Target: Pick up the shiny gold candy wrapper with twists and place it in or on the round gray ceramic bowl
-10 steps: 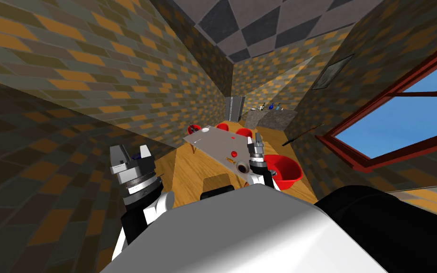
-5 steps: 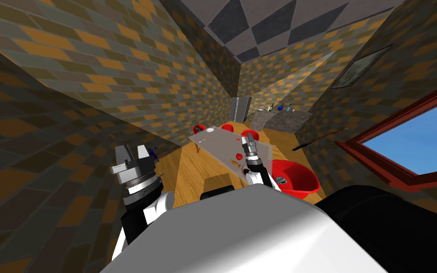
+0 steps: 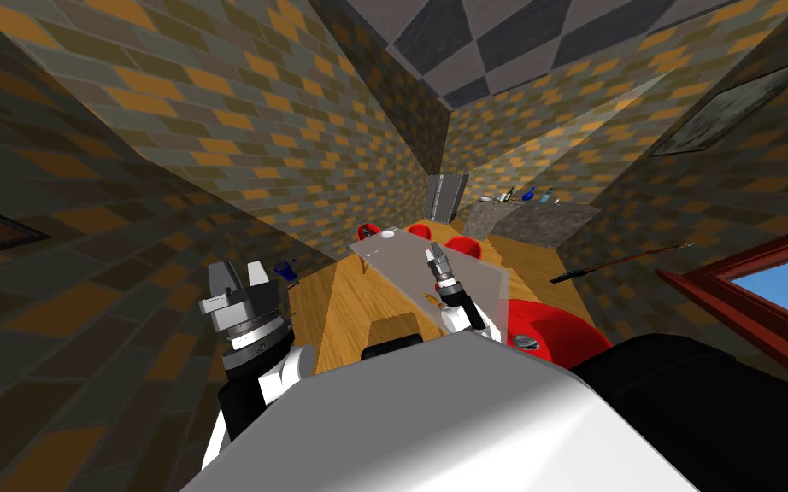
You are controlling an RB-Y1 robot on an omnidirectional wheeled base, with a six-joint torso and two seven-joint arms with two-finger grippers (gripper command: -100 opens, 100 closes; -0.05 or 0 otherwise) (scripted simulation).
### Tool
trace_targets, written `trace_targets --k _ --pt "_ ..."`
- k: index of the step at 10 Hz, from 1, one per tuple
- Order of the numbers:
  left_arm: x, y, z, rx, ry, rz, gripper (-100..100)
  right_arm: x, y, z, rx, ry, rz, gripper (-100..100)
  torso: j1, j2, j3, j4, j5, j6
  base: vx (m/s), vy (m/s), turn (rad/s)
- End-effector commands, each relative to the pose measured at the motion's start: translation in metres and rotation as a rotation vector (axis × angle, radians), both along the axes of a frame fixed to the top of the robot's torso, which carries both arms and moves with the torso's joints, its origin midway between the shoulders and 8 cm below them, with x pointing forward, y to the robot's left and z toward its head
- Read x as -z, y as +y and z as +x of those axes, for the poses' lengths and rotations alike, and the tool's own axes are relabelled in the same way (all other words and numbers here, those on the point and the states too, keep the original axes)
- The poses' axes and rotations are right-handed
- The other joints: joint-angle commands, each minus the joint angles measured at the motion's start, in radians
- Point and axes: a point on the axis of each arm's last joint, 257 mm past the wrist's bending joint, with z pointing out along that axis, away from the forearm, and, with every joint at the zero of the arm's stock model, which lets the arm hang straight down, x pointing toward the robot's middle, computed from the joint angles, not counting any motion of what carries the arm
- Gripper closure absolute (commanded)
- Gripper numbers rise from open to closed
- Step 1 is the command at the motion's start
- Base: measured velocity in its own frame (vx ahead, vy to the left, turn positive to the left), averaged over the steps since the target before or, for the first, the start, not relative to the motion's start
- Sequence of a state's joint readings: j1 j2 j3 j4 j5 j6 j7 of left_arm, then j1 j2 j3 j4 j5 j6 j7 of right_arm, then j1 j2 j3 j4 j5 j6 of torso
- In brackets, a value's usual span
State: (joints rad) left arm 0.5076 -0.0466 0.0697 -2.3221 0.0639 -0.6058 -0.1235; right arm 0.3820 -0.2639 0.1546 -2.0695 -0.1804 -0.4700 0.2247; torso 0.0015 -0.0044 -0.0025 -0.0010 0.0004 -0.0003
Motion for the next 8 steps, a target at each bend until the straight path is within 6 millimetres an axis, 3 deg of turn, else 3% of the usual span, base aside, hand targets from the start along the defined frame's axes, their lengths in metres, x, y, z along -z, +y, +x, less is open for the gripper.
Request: trace_targets --k 1,2,6,7,8 --pt "0.0 0.0 0.0 0.0 0.0 0.0 0 0.018 0.012 0.013 -0.033 0.048 -0.054 -100 0.0 0.0 0.0 0.0 0.0 0.0 0.082 0.023 0.253" --pt "0.0 0.0 0.0 0.0 0.0 0.0 0 0.018 0.012 0.013 -0.035 0.049 -0.062 -100 0.0 -0.001 -0.001 0.0 0.0 0.0 0.051 0.014 0.085" --pt "0.0 0.0 0.0 0.0 0.0 0.0 0 0.076 0.036 0.038 -0.103 0.19 -0.239 -100 0.0 0.0 0.0 0.0 0.0 0.0 0.048 0.015 0.228" --pt "0.0 0.0 0.0 0.0 0.0 0.0 0 0.077 0.035 0.038 -0.104 0.192 -0.25 -100 0.0 0.001 0.0 0.0 0.0 0.0 0.031 0.004 0.048" --pt "0.0 0.0 0.0 0.0 0.0 0.0 0 0.096 0.038 0.042 -0.117 0.233 -0.304 -100 0.0 0.002 0.001 0.0 0.0 0.001 0.023 0.012 0.147"
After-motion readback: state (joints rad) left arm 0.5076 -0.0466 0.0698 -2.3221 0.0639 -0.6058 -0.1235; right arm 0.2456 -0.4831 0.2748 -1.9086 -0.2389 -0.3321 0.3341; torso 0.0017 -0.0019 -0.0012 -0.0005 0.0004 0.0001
